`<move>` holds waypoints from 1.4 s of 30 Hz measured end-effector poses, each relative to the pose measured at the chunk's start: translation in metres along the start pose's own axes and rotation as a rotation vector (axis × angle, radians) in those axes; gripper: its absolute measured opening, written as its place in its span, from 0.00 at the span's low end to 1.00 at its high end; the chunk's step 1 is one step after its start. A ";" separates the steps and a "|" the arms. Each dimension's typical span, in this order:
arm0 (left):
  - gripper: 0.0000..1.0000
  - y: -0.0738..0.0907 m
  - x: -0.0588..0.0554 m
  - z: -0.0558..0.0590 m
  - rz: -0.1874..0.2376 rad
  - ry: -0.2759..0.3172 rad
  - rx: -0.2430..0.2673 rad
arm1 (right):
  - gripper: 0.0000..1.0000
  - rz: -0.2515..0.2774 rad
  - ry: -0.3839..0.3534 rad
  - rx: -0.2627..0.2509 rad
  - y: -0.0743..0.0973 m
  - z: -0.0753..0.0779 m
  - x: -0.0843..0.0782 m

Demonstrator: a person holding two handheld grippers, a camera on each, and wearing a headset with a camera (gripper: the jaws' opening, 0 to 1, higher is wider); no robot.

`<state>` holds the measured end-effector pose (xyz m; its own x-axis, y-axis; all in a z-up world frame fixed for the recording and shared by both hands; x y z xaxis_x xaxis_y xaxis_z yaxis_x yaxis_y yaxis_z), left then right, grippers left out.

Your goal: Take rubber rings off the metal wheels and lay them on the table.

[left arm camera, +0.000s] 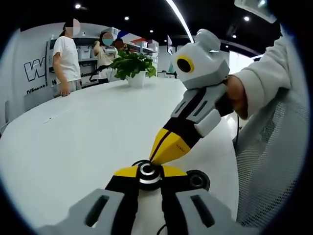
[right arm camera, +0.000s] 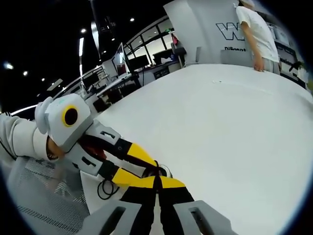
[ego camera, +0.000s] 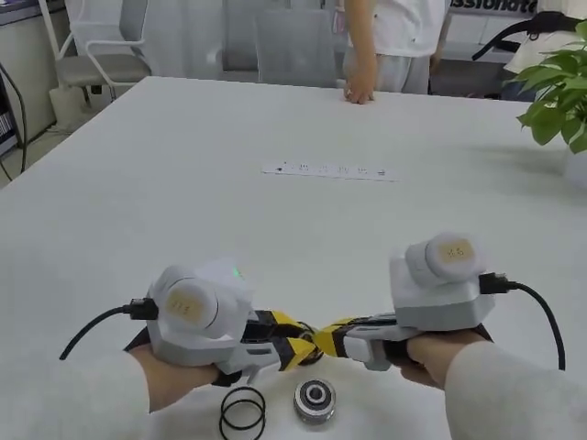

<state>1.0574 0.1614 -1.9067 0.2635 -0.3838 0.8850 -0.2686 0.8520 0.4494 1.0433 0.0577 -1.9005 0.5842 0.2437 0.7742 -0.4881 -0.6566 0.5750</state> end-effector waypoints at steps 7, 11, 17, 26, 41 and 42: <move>0.14 0.004 0.002 -0.001 -0.041 0.002 -0.005 | 0.00 0.002 0.009 -0.006 0.003 -0.001 0.001; 0.17 0.010 0.006 -0.001 -0.045 0.006 -0.016 | 0.00 0.011 0.008 -0.008 0.005 0.000 0.003; 0.27 0.019 0.015 0.000 -0.042 0.015 -0.031 | 0.00 0.024 0.005 -0.010 0.007 0.000 0.007; 0.42 0.031 0.031 0.006 -0.049 -0.055 -0.054 | 0.00 0.047 -0.009 -0.007 0.009 0.000 0.010; 0.58 0.057 0.034 0.012 -0.112 -0.180 -0.101 | 0.00 0.087 -0.037 -0.006 0.016 0.001 0.017; 0.58 0.061 0.034 0.011 -0.115 -0.184 -0.103 | 0.00 0.088 -0.037 -0.005 0.016 0.001 0.017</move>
<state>1.0395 0.1964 -1.8483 0.1110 -0.5308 0.8402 -0.1480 0.8272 0.5421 1.0460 0.0506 -1.8781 0.5622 0.1589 0.8116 -0.5420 -0.6705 0.5067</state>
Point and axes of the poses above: the centre of the closed fingertips' face, and the gripper's own axes: y roughly backward along the fingers, z roughly to its right, x roughly out of its top, the point moved 7 cm from there along y, roughly backward along the fingers, and after that the axes turned 5 degrees about y, right-handed, at the moved point
